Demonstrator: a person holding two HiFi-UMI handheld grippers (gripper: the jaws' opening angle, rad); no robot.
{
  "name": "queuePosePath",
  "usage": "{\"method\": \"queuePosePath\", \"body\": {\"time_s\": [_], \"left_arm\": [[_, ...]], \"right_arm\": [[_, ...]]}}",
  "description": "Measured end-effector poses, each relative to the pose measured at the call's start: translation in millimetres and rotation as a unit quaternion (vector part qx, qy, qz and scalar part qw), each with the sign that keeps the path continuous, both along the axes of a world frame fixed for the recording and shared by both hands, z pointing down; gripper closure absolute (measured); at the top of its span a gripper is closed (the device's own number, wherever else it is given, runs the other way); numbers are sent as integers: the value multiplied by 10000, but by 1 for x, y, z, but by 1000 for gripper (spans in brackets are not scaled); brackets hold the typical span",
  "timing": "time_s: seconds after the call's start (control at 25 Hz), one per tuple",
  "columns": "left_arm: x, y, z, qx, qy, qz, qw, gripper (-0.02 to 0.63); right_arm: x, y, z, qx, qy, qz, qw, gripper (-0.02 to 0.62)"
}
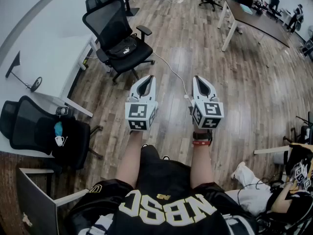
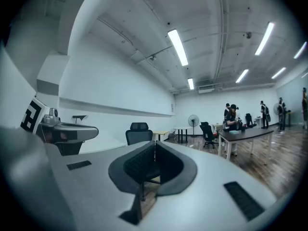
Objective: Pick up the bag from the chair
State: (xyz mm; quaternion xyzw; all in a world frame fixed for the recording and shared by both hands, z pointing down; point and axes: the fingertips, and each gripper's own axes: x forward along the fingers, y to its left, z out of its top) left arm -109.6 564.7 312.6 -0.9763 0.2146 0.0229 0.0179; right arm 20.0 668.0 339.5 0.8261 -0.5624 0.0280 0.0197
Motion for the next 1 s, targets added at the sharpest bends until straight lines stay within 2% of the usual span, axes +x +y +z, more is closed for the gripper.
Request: {"method": "queuePosePath", "body": {"time_s": [0.2,0.4,0.56,0.76,1.0], "left_arm": [[13,-12,3,-65,-35,74,9999,584],[27,-60,12,-187,57,-22,9998,584],[46,-121,9,-167,103,-118,9997,584],[63,-222,-17,-117,223,-244,9994,584],[71,-315,-13,-161,109,-399,9990,583]], "right_arm": [[4,-22,5,-23,-145,-38,9999,578],[10,-71,15,-29,-221,-106,9997,580],[28,-132,12,-54,-231,-215,9995,580],[38,-229,-8,73,-329,-433,9985,575],[51,-329,-12,34,-373,-580,9976,569]]}}
